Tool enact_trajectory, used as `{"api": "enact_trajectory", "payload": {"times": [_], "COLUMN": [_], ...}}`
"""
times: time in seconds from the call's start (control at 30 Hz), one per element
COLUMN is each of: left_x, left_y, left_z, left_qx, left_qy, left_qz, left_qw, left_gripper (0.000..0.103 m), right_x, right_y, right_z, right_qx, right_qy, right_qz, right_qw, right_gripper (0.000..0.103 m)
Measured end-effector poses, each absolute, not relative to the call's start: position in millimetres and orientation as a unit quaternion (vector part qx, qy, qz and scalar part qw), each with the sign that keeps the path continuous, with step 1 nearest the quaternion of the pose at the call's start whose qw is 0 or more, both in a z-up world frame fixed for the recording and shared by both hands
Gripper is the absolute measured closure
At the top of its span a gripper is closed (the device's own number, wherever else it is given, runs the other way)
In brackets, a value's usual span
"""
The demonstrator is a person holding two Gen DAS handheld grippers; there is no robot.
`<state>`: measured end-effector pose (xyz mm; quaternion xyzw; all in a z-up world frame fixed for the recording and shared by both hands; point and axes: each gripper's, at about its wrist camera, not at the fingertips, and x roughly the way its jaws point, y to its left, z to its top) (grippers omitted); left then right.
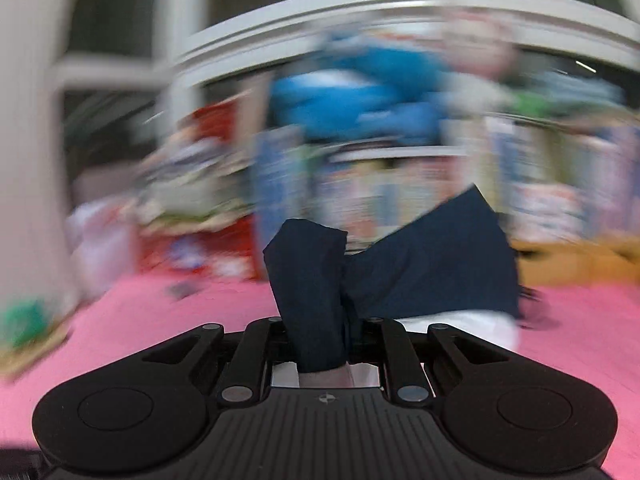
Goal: Fold clothes
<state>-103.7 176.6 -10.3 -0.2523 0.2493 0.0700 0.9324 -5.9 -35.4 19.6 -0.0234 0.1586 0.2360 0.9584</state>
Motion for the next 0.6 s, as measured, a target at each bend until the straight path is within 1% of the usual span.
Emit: {"api": "enact_trajectory", "payload": {"times": [0.07, 0.1, 0.17, 0.2, 0.23, 0.27, 0.3, 0.33, 0.37, 0.43, 0.47, 0.6], "left_x": [-107.4, -108.2, -108.5, -107.8, -107.1, -106.3, -105.8, -105.2, -104.6, -103.3, -101.2, -82.7], "left_y": [190.4, 194.2, 198.9, 200.0, 201.0, 202.1, 202.0, 201.7, 200.0, 195.7, 193.3, 182.9], "left_z": [-12.5, -13.4, -14.7, -15.1, -15.6, -16.0, -15.8, -15.3, -14.5, -12.4, -10.9, -14.5], "left_qx": [-0.264, -0.270, -0.284, -0.291, -0.298, -0.306, -0.313, -0.321, -0.327, -0.337, -0.342, -0.362], "left_qy": [0.249, 0.249, 0.248, 0.247, 0.247, 0.246, 0.244, 0.241, 0.235, 0.223, 0.220, 0.234], "left_qz": [0.083, 0.084, 0.079, 0.072, 0.065, 0.058, 0.047, 0.035, 0.019, -0.015, -0.034, -0.069], "left_qw": [0.928, 0.926, 0.923, 0.921, 0.920, 0.918, 0.917, 0.915, 0.915, 0.915, 0.913, 0.900], "left_gripper": [0.073, 0.073, 0.073, 0.073, 0.073, 0.072, 0.072, 0.072, 0.069, 0.064, 0.061, 0.058], "right_x": [-7.9, -9.0, -12.7, -14.6, -19.0, -24.4, -29.8, -35.5, -41.5, -54.3, -61.5, -84.3], "right_y": [4.4, 23.3, 42.8, 51.0, 48.6, 41.8, 35.0, 24.4, 12.3, -13.5, -27.9, -74.6], "right_z": [2.4, -6.7, -21.8, -29.1, -29.7, -27.5, -25.2, -20.7, -15.2, -5.5, -1.9, -12.4], "right_qx": [-0.066, -0.087, -0.118, -0.132, -0.133, -0.129, -0.125, -0.122, -0.120, -0.118, -0.120, -0.151], "right_qy": [0.173, 0.182, 0.199, 0.208, 0.205, 0.199, 0.192, 0.187, 0.182, 0.171, 0.164, 0.176], "right_qz": [0.279, 0.300, 0.318, 0.325, 0.336, 0.347, 0.359, 0.366, 0.371, 0.374, 0.370, 0.308], "right_qw": [0.942, 0.933, 0.919, 0.913, 0.910, 0.907, 0.905, 0.903, 0.903, 0.904, 0.907, 0.923], "right_gripper": [0.086, 0.084, 0.073, 0.061, 0.046, 0.040, 0.031, 0.028, 0.027, 0.019, 0.017, 0.016]}}
